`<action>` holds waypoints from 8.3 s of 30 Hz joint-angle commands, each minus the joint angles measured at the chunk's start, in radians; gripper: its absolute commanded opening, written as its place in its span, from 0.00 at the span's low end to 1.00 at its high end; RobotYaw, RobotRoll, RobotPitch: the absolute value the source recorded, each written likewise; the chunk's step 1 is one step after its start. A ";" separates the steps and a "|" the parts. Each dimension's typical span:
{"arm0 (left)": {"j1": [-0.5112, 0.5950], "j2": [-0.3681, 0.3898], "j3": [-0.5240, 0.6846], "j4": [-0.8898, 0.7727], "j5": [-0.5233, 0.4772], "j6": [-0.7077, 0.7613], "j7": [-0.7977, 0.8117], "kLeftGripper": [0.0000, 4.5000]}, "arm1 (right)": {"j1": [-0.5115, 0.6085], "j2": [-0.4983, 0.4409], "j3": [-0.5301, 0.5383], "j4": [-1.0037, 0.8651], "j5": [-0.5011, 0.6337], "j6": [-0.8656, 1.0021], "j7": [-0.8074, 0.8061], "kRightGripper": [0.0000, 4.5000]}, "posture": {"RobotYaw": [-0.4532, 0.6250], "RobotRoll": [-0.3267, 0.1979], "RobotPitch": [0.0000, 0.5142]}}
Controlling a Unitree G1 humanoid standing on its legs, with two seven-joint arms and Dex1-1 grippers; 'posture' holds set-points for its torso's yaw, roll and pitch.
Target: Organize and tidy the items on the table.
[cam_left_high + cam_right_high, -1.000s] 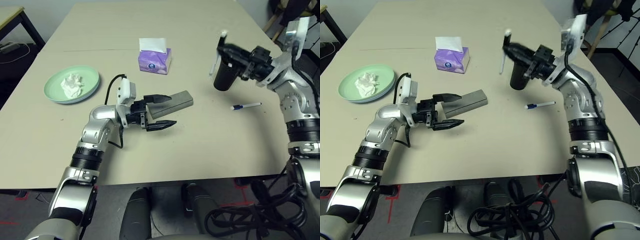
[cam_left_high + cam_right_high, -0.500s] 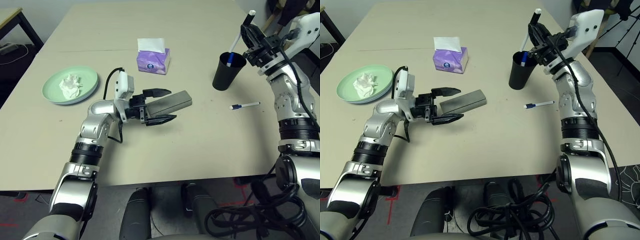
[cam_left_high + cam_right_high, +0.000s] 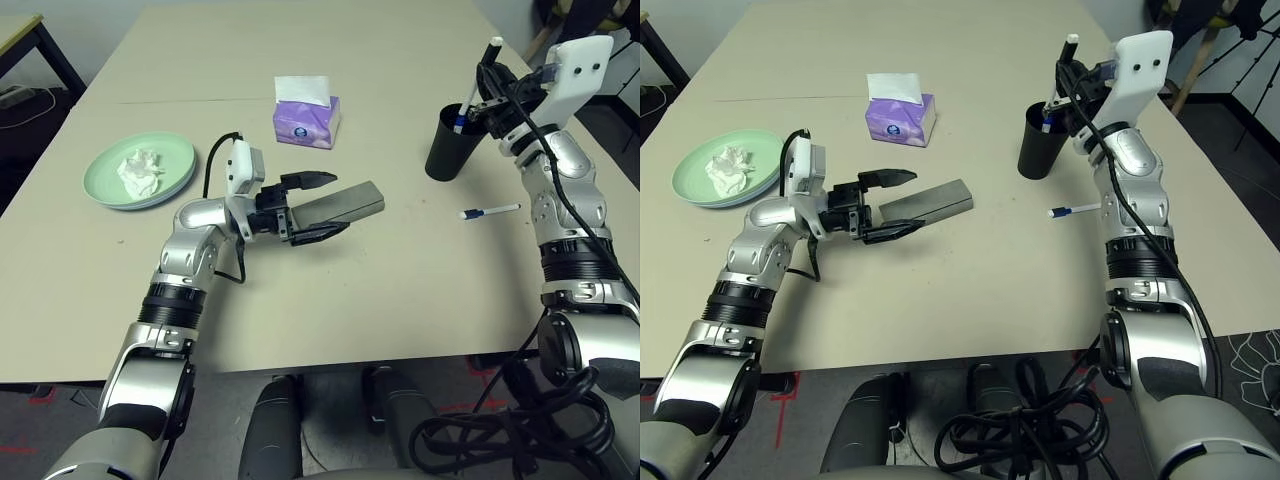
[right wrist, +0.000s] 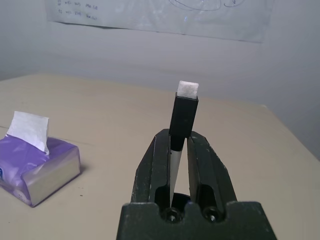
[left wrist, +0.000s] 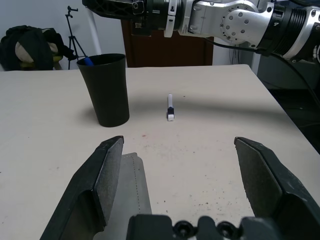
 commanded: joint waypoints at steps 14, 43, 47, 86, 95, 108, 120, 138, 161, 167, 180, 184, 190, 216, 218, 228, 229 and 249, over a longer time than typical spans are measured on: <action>-0.016 -0.001 0.051 0.029 0.029 0.021 0.152 1.00 | 0.047 0.015 -0.025 -0.061 0.038 0.016 0.022 0.98 | 0.43 0.62 0.27; 0.052 0.030 0.051 -0.085 0.008 0.080 0.170 1.00 | -0.314 -0.396 0.587 0.668 -0.502 -0.568 1.071 0.98 | 0.48 0.62 0.36; 0.069 0.030 0.051 -0.121 0.004 0.094 0.186 1.00 | -0.390 -0.379 0.653 0.733 -0.603 -0.641 1.082 0.98 | 0.50 0.62 0.40; 0.093 0.045 0.057 -0.217 -0.004 0.125 0.219 1.00 | -0.438 -0.350 0.597 0.827 -0.641 -0.645 1.231 0.09 | 0.50 0.62 0.49; 0.077 0.070 0.031 -0.228 -0.007 0.118 0.151 1.00 | -0.416 -0.352 0.523 0.794 -0.505 -0.528 1.290 0.09 | 0.49 0.62 0.42; 0.003 0.094 0.024 -0.121 0.006 0.087 0.072 1.00 | -0.430 -0.350 0.386 0.570 -0.097 -0.131 1.290 0.09 | 0.44 0.62 0.30; 0.003 0.114 0.016 -0.070 0.020 0.055 0.018 1.00 | -0.379 -0.271 0.052 0.469 0.100 0.046 1.010 0.09 | 0.44 0.62 0.25; -0.035 0.110 0.055 -0.022 0.007 0.093 0.102 1.00 | -0.180 -0.059 -0.114 0.188 0.156 0.070 0.350 0.09 | 0.43 0.62 0.23; -0.045 0.104 0.065 0.001 0.007 0.078 0.098 1.00 | -0.080 -0.050 -0.060 -0.001 0.116 0.203 0.162 0.33 | 0.43 0.62 0.24; -0.043 0.103 0.065 -0.002 0.006 0.075 0.100 1.00 | -0.070 -0.053 -0.058 -0.020 0.117 0.211 0.153 0.83 | 0.42 0.62 0.25; -0.065 0.029 0.155 0.017 0.039 0.032 0.384 1.00 | 0.057 0.017 -0.080 -0.110 0.203 0.089 0.277 0.99 | 0.42 0.62 0.23; -0.033 -0.028 0.229 -0.040 0.030 0.026 0.574 1.00 | 0.172 0.061 -0.094 -0.164 0.216 0.026 0.258 0.99 | 0.44 0.62 0.23; 0.099 -0.045 0.286 -0.151 0.012 0.059 0.687 1.00 | 0.348 0.113 -0.088 -0.267 0.235 0.035 0.211 0.99 | 0.46 0.62 0.23; 0.324 -0.008 0.429 -0.002 0.127 -0.187 0.975 1.00 | 0.325 0.085 -0.087 0.065 0.074 -0.210 0.056 0.99 | 0.45 0.62 0.23; 0.332 -0.007 0.431 0.009 0.131 -0.203 0.973 1.00 | 0.329 0.090 -0.085 0.073 0.068 -0.225 0.056 0.99 | 0.45 0.62 0.24; 0.305 0.010 0.431 0.063 0.151 -0.234 0.993 1.00 | 0.310 0.113 -0.089 0.069 0.050 -0.244 0.000 0.99 | 0.44 0.62 0.22; 0.295 0.012 0.429 0.071 0.152 -0.237 0.995 1.00 | 0.306 0.115 -0.089 0.072 0.051 -0.246 -0.004 0.99 | 0.43 0.62 0.20; 0.281 -0.007 0.409 0.087 0.149 -0.262 1.007 1.00 | 0.267 0.095 -0.061 0.117 0.043 -0.243 0.025 0.99 | 0.41 0.62 0.19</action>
